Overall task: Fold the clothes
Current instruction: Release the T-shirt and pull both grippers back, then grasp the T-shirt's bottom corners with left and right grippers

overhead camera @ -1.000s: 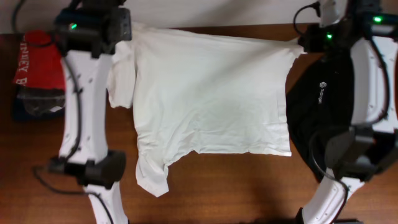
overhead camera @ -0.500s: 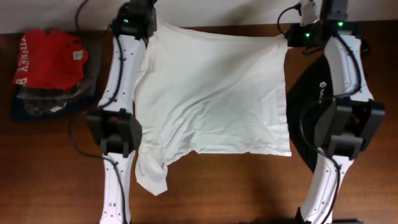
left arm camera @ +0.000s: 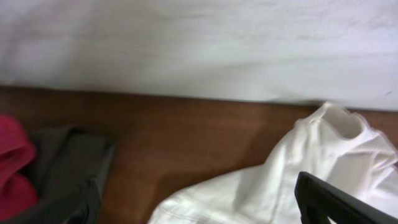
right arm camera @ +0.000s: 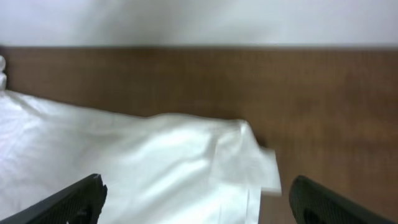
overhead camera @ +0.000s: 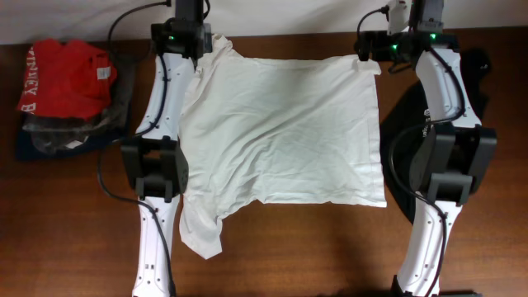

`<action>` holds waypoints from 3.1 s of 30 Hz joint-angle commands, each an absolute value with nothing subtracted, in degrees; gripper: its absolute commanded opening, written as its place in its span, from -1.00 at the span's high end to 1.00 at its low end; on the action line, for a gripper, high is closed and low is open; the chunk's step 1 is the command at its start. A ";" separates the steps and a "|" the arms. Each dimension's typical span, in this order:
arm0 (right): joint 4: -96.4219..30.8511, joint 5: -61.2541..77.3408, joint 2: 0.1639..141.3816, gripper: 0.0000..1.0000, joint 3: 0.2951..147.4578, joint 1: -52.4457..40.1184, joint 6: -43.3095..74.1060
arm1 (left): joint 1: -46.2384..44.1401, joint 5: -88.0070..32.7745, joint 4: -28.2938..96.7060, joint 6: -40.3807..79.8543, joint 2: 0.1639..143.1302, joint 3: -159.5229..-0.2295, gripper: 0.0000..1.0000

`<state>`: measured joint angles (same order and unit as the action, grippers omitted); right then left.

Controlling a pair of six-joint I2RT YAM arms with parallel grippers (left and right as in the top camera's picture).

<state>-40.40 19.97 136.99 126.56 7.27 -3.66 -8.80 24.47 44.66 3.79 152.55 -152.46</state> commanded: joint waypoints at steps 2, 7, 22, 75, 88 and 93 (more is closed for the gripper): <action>-47.92 19.35 127.66 -0.98 132.00 8.01 -2.07 | -8.19 24.36 50.72 2.72 139.65 -154.10 -0.98; -61.17 20.93 120.03 -0.97 136.35 8.01 -2.59 | -8.19 16.69 62.81 2.72 129.51 -154.19 -0.98; -91.02 15.42 98.35 -0.97 137.01 7.99 -3.46 | -8.19 9.63 88.97 7.77 110.98 -154.19 -0.98; -56.42 17.37 84.66 -0.50 56.03 7.77 4.99 | -9.82 -8.05 80.64 15.86 100.51 -73.41 -0.82; -51.16 17.41 93.01 -0.47 56.03 6.33 5.02 | -17.37 -10.96 68.05 26.33 96.97 -55.24 -0.55; -49.91 17.15 95.74 -0.46 56.03 3.75 5.04 | -17.37 -10.96 65.67 26.35 96.97 -51.79 -0.39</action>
